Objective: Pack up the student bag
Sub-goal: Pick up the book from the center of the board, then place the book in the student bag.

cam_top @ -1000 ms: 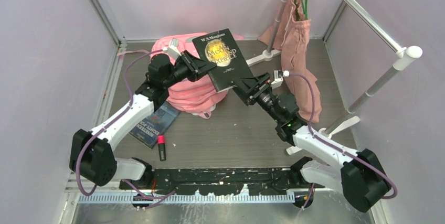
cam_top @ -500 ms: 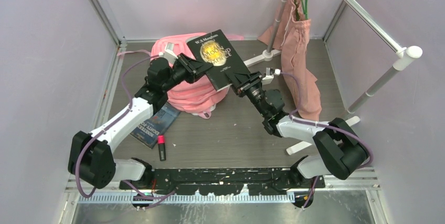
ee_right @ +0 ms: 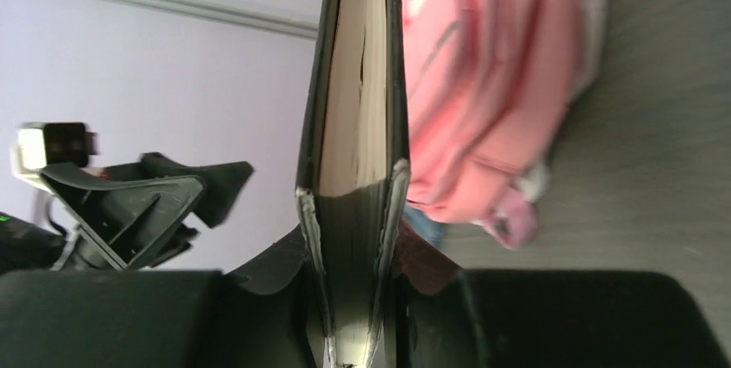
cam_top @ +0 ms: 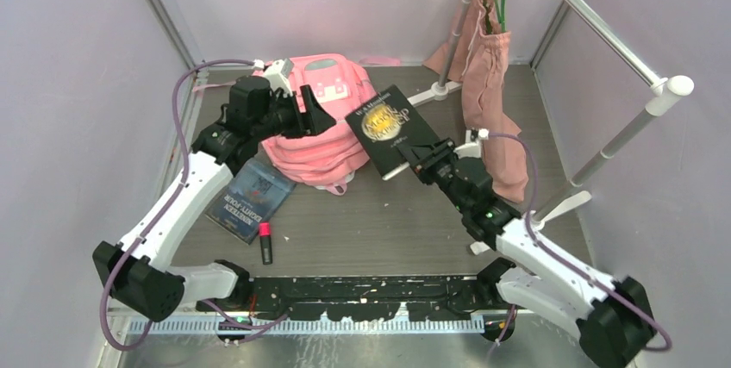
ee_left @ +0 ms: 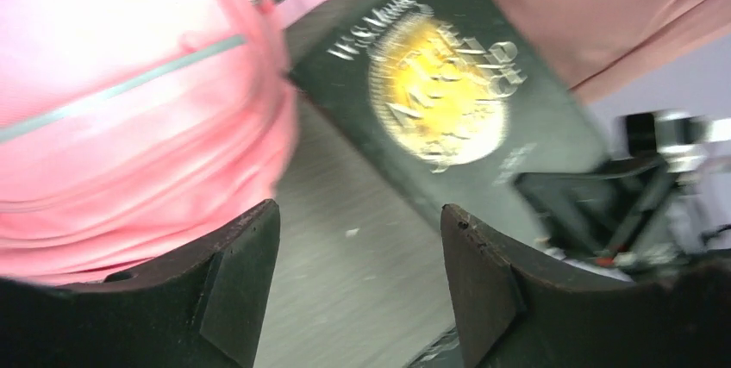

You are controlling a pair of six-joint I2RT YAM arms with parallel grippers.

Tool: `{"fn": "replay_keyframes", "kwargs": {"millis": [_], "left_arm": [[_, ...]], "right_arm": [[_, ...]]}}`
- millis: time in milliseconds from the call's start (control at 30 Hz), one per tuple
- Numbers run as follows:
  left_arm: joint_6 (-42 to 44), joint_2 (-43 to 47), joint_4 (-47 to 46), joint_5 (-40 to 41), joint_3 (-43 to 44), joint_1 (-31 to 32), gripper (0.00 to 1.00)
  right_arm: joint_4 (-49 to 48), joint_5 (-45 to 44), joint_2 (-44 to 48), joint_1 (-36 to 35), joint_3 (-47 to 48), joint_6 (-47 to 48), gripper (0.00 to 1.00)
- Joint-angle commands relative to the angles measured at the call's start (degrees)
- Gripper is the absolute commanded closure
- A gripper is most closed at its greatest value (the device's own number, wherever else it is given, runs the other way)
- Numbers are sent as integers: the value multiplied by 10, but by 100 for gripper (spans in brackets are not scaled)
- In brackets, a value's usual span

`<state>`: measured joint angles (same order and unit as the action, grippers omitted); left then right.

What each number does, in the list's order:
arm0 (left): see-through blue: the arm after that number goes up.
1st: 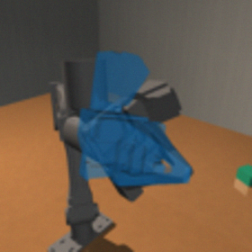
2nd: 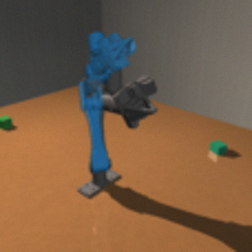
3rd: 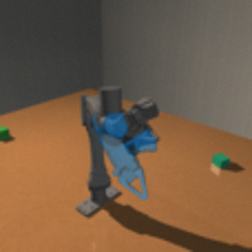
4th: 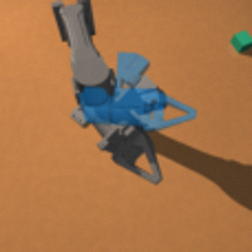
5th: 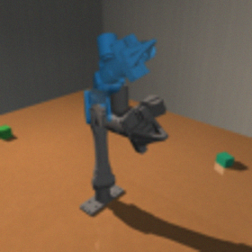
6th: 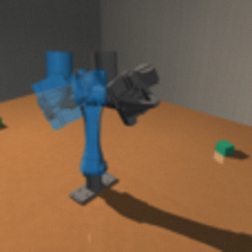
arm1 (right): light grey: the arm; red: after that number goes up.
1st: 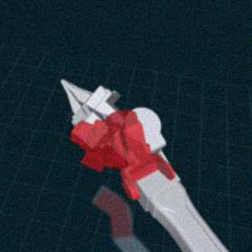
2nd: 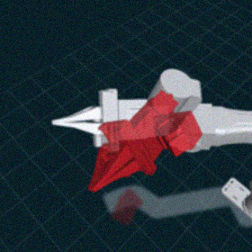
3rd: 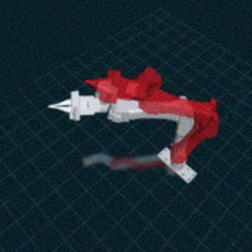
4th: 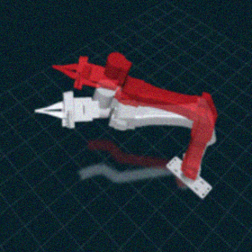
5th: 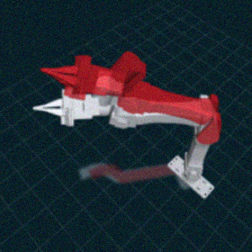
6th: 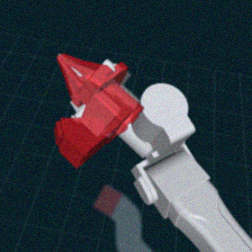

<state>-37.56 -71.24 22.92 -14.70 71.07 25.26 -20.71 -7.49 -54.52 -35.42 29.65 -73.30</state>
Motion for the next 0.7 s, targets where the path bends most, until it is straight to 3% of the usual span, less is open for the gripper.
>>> {"fn": "replay_keyframes", "kwargs": {"millis": [0,100,233,367,533,667], "left_arm": [[236,-19,167,43,7,2,32],[284,-40,155,81,-11,30,34],[388,-63,102,186,-48,105,33],[425,-113,89,209,-53,130,34],[422,-157,47,236,-59,130,47],[427,-172,17,261,-62,129,51]], "right_arm": [[192,-61,130,2,3,82,99],[303,-77,182,2,3,101,99],[371,-96,241,2,-10,94,99],[394,-104,273,2,-18,85,99],[394,-97,276,2,-21,83,99],[387,-91,271,2,-21,86,99]]}}
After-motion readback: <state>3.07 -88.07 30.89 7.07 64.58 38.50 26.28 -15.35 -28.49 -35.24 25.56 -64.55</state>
